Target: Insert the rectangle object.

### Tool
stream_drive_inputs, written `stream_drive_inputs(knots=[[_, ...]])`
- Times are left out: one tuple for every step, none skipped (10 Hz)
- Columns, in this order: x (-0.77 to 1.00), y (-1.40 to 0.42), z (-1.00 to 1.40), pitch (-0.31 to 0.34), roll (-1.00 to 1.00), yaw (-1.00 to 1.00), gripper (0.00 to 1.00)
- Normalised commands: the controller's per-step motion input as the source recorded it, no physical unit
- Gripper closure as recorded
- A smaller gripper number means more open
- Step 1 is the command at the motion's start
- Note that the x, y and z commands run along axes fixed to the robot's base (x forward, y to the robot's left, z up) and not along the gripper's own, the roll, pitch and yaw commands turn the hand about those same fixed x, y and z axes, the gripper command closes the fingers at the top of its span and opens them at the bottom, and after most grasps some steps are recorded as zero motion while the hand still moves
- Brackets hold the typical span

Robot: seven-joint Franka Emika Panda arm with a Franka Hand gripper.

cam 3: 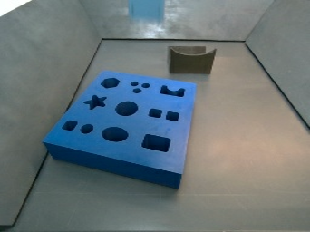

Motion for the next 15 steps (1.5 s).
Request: stream_drive_inputs(knots=[[0.0,-0.62,-0.9,-0.21,0.09,-0.54,1.0],[0.09,-0.62,-0.93,-0.259,0.04,-0.41,1.0],[0.0,-0.57,-1.0,-0.179,0.11,-0.6,1.0],[0.03,-0.45,-1.0,-0.084,0.12,-0.64,1.0],[0.15,-0.46,-1.0,-0.086,0.12,-0.54,1.0],[0.14,-0.29,-1.0,-0.026,0.06,-0.29,1.0],[0.16,0.22,-1.0,0.0,0.0,-0.06,1.0],[0.0,0.49,-1.0,-0.087,0.0,0.01,1.0],[0.0,0.29,-0.91,-0.156,0.01,0.15,1.0],[0.0,0.0,-0.89,-0.063,0.02,0.21,1.0],[0.0,0.0,-0.72,0.009,0.0,0.14,1.0],[0.13,-0.02,-0.61,0.064,-0.05,0.03,1.0],[0.25,-0.07,-0.5,0.063,0.02,0.0,1.0],[0.25,-0.14,-0.45,0.066,0.11,0.0,1.0],[0.34,-0.41,-0.32,0.106,0.16,0.07,1.0]])
